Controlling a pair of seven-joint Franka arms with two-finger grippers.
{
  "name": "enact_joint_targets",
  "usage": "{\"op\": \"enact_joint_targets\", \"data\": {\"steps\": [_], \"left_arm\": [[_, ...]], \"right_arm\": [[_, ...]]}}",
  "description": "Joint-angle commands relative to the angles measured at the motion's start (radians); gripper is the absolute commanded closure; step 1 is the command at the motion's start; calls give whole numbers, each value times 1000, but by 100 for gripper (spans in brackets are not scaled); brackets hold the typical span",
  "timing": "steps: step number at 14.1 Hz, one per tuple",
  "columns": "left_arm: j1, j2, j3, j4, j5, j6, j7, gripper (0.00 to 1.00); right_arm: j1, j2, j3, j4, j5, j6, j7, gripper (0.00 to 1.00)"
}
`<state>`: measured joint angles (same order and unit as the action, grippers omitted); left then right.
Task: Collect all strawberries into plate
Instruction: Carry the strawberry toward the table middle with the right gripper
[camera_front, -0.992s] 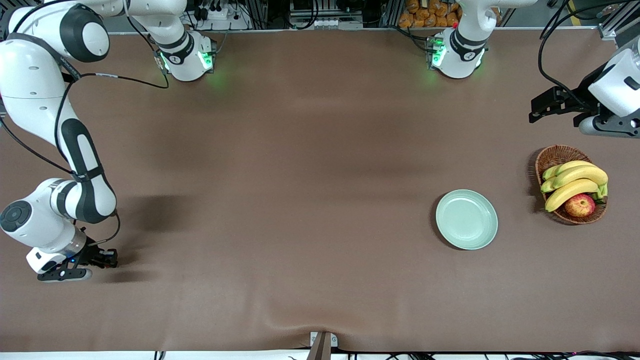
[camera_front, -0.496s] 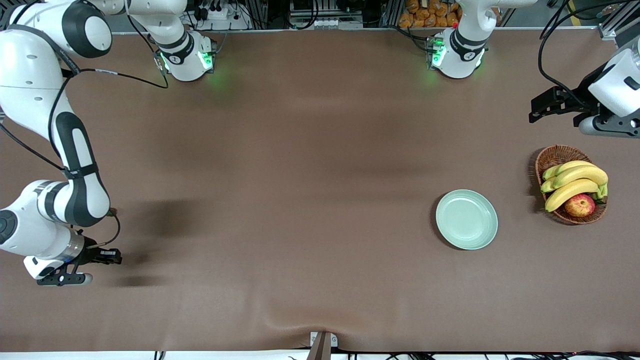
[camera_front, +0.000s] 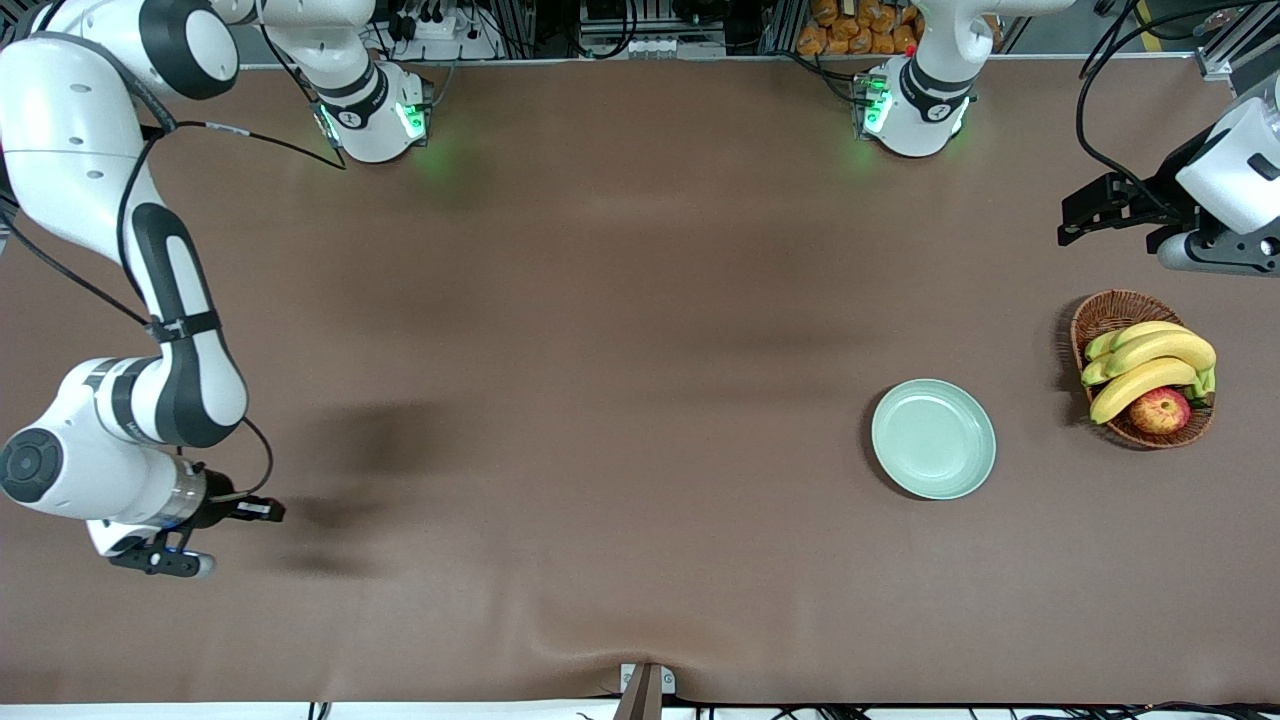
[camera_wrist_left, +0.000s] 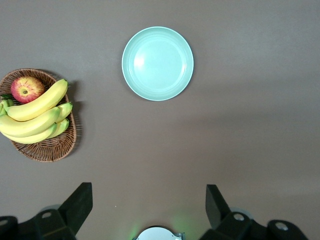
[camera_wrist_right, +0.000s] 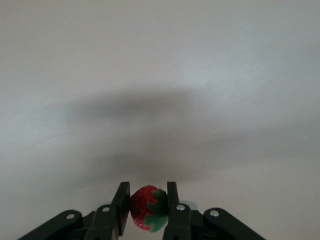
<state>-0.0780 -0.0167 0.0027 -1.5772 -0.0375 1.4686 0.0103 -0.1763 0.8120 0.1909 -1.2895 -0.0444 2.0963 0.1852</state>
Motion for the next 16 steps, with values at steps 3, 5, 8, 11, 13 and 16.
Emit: {"op": "enact_joint_targets", "data": {"steps": [3,5,8,11,13,16], "left_arm": [[6,3,2,6,-24,-14,8,0],[4,3,2,6,-24,-14,8,0],[4,4,2,6,-24,-13,8,0],[6,4,2,6,-24,-13,8,0],[4,4,2,6,-24,-13,7,0],[6,4,2,6,-24,-13,7,0]], "right_arm": [[-6,-37,116,-5,6,-42,253,93],[-5,-37,171,-5,2,-42,366,93],[20,-36,243,-5,-6,-36,537,93],[104,-31,251,30,-12,-32,703,93],[139,-31,252,30,-11,-32,784,93],[227,-25,246,44,-14,-16,923,93]]}}
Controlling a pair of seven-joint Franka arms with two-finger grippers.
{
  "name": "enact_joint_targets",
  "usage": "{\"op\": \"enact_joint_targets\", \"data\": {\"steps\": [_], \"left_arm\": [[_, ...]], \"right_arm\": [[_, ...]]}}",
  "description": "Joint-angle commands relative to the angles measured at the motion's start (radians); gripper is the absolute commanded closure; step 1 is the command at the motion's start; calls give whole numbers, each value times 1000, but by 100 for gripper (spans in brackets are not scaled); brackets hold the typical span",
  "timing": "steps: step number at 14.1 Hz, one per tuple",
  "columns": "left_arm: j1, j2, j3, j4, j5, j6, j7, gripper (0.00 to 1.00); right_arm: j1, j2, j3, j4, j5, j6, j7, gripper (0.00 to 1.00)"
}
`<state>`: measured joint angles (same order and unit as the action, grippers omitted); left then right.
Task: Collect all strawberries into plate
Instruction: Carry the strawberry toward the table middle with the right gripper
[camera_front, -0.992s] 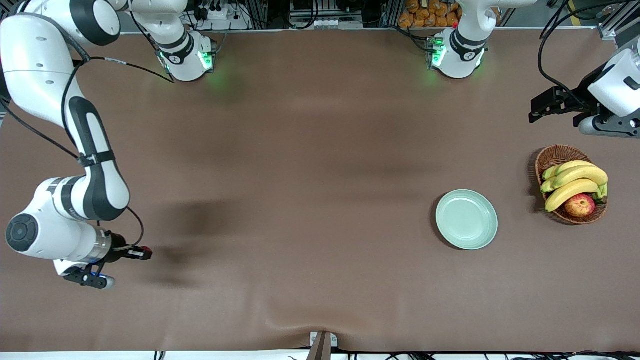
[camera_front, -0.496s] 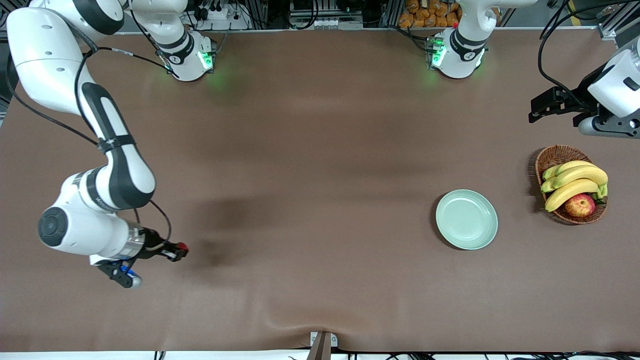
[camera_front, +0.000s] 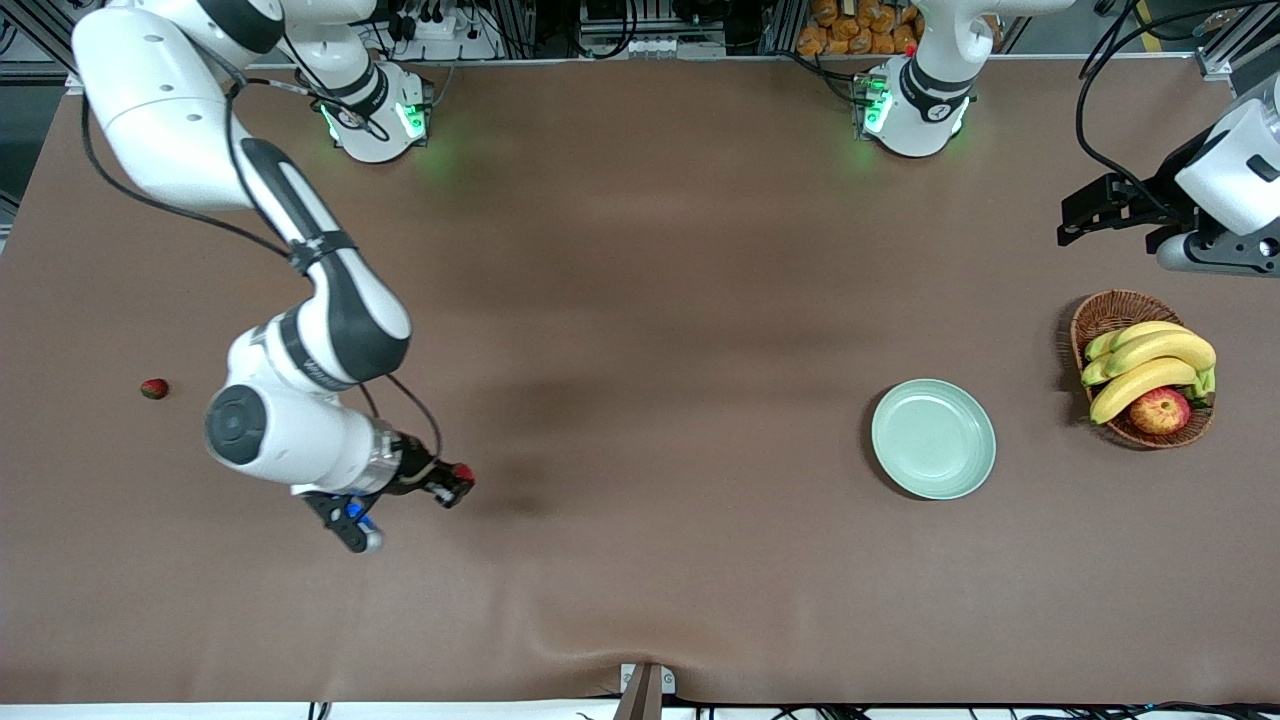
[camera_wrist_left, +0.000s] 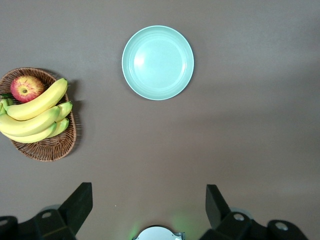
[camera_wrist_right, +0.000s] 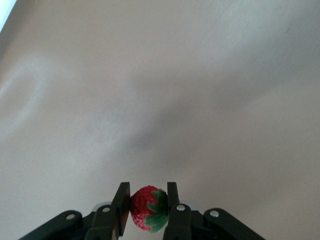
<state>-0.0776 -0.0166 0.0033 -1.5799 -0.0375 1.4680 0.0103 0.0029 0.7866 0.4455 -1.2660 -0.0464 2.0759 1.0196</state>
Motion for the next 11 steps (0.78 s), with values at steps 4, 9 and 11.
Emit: {"op": "enact_joint_targets", "data": {"steps": [4,9,11], "left_arm": [[5,4,1,9,-24,-12,8,0],[5,4,1,1,-24,-12,7,0],[5,4,1,3,-24,-11,5,0]], "right_arm": [[153,14,-25,20,-15,44,233,93],[371,51,-148,16,-26,115,401,93],[408,72,-153,14,-24,116,441,93]]}}
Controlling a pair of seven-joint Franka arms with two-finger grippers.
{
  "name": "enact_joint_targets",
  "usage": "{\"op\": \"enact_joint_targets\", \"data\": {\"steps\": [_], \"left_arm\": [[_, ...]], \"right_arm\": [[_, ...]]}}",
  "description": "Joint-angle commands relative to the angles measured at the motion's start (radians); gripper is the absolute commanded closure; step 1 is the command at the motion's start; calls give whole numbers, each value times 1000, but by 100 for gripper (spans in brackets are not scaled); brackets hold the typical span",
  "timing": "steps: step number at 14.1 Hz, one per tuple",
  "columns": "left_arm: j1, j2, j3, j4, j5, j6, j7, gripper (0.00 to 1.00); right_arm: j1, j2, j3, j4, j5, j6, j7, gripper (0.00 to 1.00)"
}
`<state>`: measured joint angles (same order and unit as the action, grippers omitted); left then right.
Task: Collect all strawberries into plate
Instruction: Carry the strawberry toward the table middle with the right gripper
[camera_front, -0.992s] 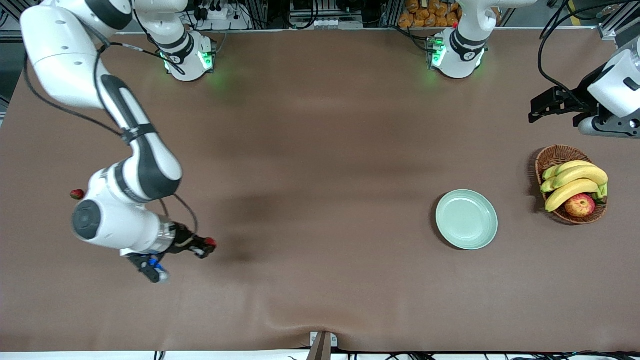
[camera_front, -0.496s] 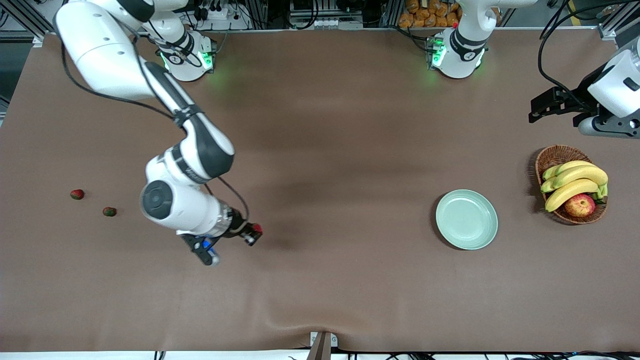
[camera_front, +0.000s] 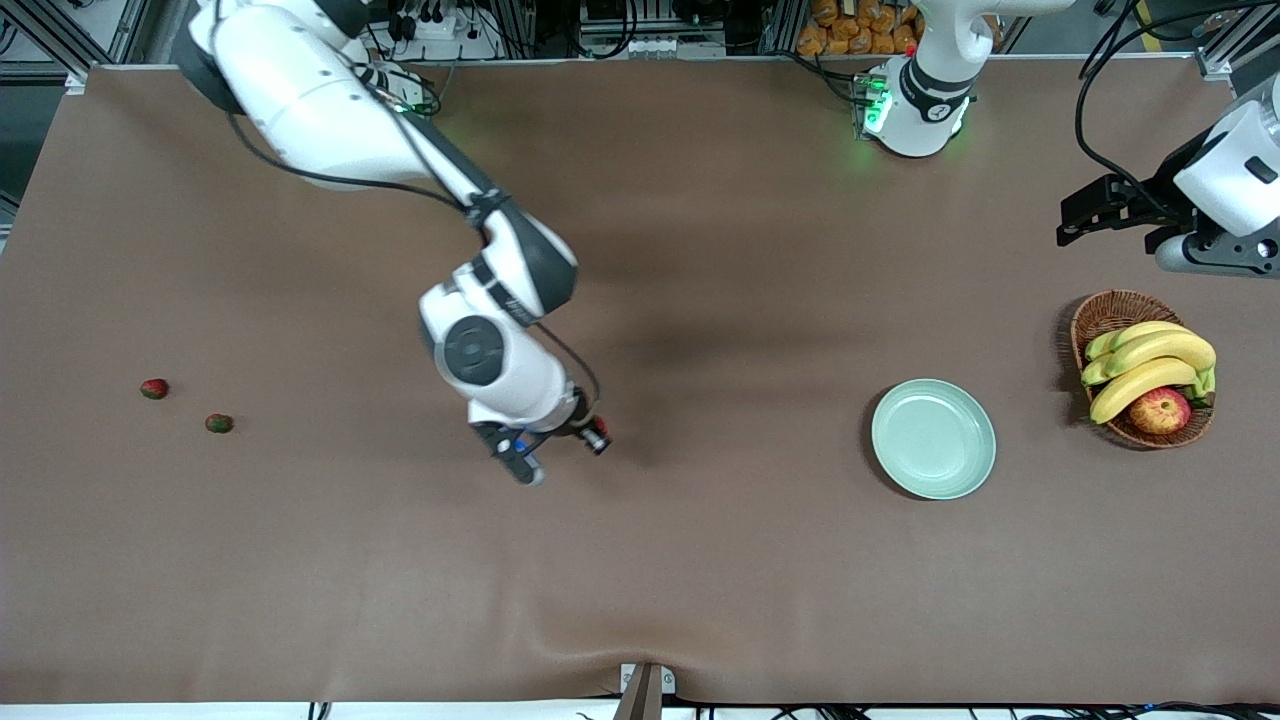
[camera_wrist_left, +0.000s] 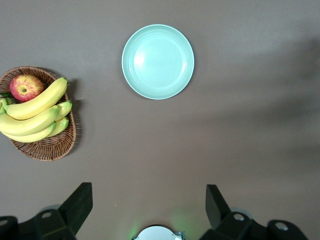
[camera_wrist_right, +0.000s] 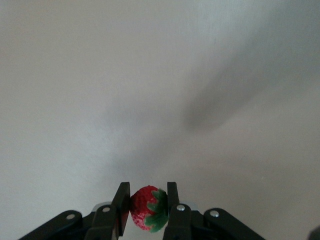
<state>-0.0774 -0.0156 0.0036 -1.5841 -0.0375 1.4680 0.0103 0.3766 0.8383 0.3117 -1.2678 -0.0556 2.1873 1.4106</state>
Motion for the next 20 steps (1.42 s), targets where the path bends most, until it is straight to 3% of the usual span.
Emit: {"op": "enact_joint_targets", "data": {"steps": [1,8,11,12,17,18,19,20], "left_arm": [[5,3,1,6,-24,-9,4,0],[-18,22,-11,-2,-28,21,-122,0],[-18,40,-13,1,-109,43,-258,0],[-19,48,-14,3,-123,51,-303,0],[-82,85,-16,15,-139,77,-501,0],[-102,91,-16,13,-139,90,-538,0],[-126,109,-16,15,-146,110,-582,0],[-151,127,-16,15,-151,121,-628,0]], "right_arm": [[62,36,-22,16,-16,21,83,93],[171,84,-57,13,-18,65,171,91],[202,105,-69,13,-18,103,202,85],[212,108,-77,13,-17,114,209,75],[217,119,-79,13,-17,115,209,54],[215,117,-79,13,-17,114,206,42],[212,114,-79,15,-17,108,206,1],[208,110,-79,15,-17,104,205,0]]}}
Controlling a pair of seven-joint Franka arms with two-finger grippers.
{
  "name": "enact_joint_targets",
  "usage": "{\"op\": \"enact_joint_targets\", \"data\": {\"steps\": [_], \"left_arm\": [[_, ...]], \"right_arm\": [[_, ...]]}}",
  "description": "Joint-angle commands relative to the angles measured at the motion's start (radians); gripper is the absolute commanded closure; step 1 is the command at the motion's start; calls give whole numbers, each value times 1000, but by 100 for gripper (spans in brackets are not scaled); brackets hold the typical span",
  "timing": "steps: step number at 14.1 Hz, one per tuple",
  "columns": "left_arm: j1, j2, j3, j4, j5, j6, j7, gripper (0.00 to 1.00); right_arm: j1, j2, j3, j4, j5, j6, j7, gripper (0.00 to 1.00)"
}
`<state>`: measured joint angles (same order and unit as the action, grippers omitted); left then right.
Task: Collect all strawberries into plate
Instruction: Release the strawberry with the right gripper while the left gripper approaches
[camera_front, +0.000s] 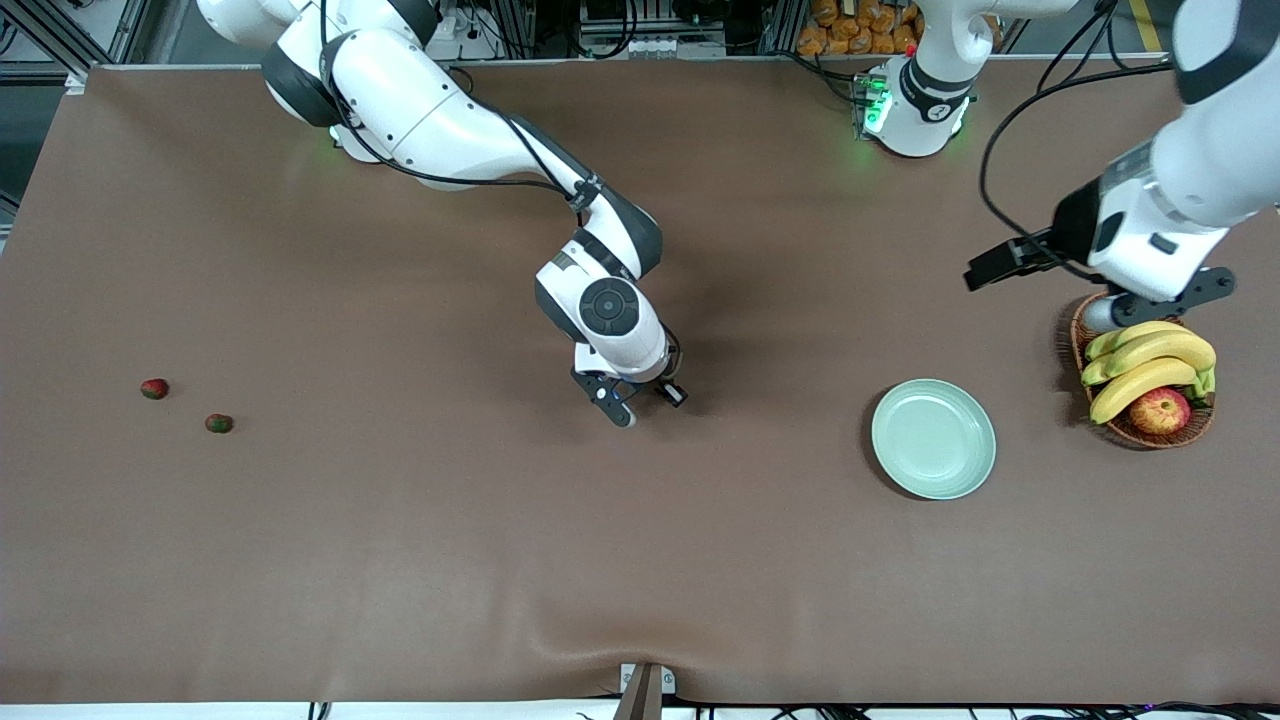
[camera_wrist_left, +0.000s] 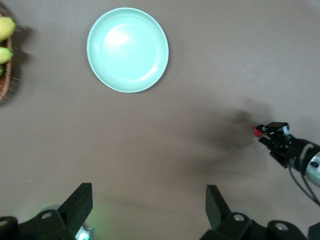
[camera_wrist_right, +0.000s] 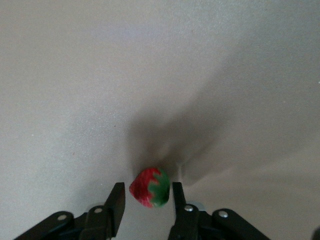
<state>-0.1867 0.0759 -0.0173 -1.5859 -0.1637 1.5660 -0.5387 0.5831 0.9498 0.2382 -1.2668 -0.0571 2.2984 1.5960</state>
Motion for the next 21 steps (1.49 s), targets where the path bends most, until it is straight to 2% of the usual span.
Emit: {"op": "enact_joint_targets", "data": {"steps": [1,4,8,12,14,19,21], "left_arm": [[-62,47,5,17,-25,34,-122,0],[-76,79,5,17,-74,98,-193,0],[-129,152,5,23,-76,141,-288,0],[-166,277,7,118,-74,180,-359,0],[-210,326,8,129,-71,247,-392,0],[-305,432,8,135,-71,422,-498,0],[-348,494,8,161,-71,488,-587,0]], "right_arm": [[3,-8,-5,15,-16,-10,18,0],[-28,-39,0,24,-9,-91,9,0],[-81,-81,12,38,-6,-178,4,0],[-147,-89,15,118,0,-298,-77,0],[-181,-91,16,151,0,-361,-122,0],[-362,-153,122,161,0,-506,-292,0],[-411,-186,128,161,0,-565,-381,0]]}}
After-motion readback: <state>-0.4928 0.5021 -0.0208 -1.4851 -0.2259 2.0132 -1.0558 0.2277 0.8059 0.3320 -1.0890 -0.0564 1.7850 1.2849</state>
